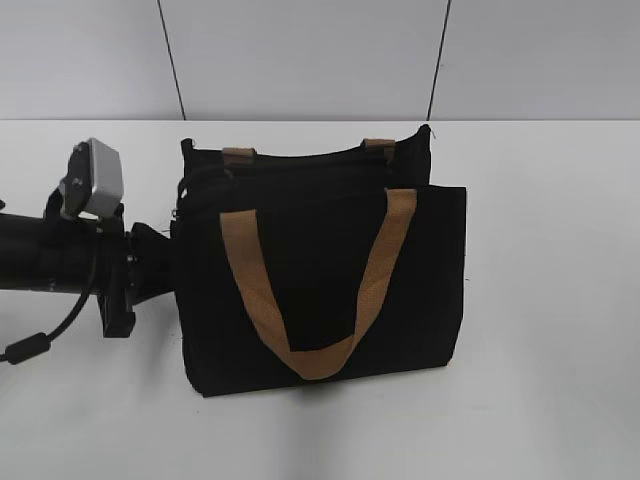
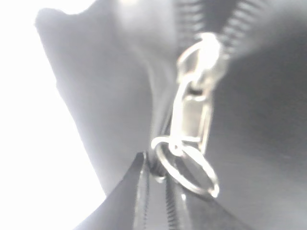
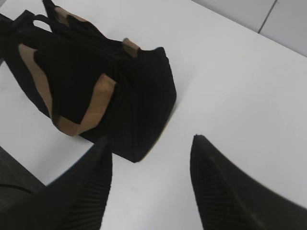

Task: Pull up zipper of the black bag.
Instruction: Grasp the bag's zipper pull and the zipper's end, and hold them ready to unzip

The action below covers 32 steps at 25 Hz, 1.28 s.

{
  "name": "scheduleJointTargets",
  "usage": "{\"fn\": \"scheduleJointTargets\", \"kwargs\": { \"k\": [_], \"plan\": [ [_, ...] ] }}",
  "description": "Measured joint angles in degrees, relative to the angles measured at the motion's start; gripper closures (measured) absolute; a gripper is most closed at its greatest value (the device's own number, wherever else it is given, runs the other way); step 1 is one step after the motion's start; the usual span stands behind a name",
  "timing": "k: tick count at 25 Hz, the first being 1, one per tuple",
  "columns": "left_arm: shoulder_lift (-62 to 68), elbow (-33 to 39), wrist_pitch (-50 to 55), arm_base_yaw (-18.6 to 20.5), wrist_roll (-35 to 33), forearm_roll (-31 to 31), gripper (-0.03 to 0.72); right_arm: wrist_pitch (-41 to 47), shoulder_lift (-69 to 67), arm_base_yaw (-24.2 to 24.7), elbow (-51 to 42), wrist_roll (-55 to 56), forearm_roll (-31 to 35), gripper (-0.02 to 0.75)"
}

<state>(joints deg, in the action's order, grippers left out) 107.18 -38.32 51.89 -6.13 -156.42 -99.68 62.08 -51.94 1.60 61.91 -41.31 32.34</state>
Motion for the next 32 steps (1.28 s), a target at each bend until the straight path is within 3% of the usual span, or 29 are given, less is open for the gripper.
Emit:
{"fn": "scheduleJointTargets", "kwargs": {
  "k": [9, 14, 19, 26, 32],
  "plan": [
    [-13.4, 0.0, -10.5, 0.0, 1.4, 0.0, 0.668, -0.5, -1.4, 0.0, 0.2, -2.9, 4.4, 0.326],
    [-17.7, 0.0, -11.9, 0.0, 4.6, 0.1, 0.668, 1.6, -5.8, -0.8, 6.4, -3.0, 4.5, 0.326],
    [-20.4, 0.0, -12.1, 0.0, 8.4, 2.7, 0.669, 2.4, -11.8, -12.1, 12.8, -2.2, 2.9, 0.339],
    [-24.6, 0.0, -12.1, 0.0, 11.5, 7.9, 0.669, -3.3, -23.3, -29.5, 14.2, 10.2, -0.7, 0.362],
    [-27.1, 0.0, -12.3, 0.0, 11.7, 8.5, 0.671, -9.5, -31.7, -36.5, 14.2, 19.8, -0.7, 0.366]
  ]
}}
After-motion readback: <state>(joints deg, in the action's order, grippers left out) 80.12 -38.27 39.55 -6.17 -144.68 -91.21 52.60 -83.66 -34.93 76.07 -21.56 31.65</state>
